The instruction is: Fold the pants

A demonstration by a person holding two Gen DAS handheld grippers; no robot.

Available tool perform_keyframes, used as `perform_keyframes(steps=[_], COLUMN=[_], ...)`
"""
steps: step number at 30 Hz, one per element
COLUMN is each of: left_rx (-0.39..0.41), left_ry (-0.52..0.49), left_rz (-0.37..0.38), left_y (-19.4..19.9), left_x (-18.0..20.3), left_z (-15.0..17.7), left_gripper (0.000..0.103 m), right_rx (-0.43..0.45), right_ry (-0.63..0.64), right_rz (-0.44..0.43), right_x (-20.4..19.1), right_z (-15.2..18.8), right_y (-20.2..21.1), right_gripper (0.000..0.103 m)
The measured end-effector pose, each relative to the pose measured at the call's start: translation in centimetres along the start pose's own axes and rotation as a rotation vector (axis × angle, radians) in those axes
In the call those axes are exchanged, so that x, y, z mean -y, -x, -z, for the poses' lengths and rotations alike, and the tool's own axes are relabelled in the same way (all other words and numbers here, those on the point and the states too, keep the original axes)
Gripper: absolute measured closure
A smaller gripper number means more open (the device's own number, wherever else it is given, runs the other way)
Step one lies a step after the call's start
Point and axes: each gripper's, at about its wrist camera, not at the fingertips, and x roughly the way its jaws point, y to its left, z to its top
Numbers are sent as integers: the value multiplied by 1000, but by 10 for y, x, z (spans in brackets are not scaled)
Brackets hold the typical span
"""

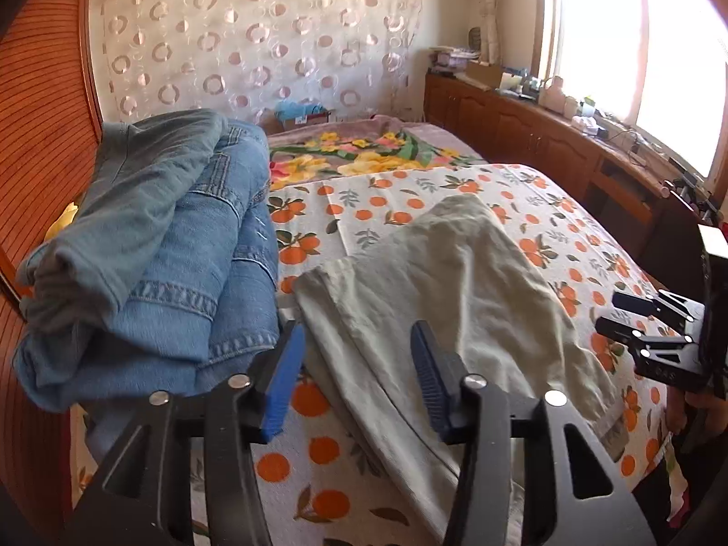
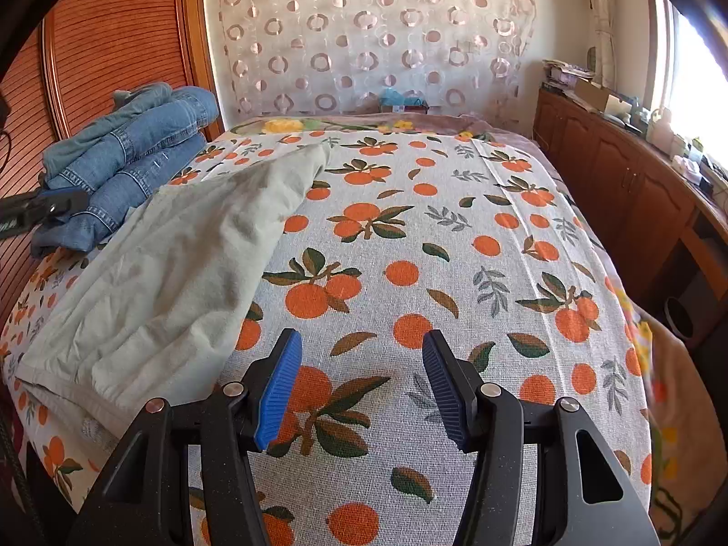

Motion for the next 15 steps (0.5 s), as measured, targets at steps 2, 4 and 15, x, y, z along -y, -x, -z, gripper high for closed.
perform_keyframes(steps=[2,4,15], left_rx=[7,11,-35], left_ry=[3,3,4], left_rz=[17,31,44], left_y=[3,5,-8], left_x=[4,9,21], left_z=[9,16,52], left_gripper=[44,42,42], right_rx=[-1,-3,4], right_ry=[2,0,29], right_rz=[1,-1,-15], right_x=[0,0,-4], right_z=[0,0,0], right_y=[0,0,3], right_gripper=[46,46,46])
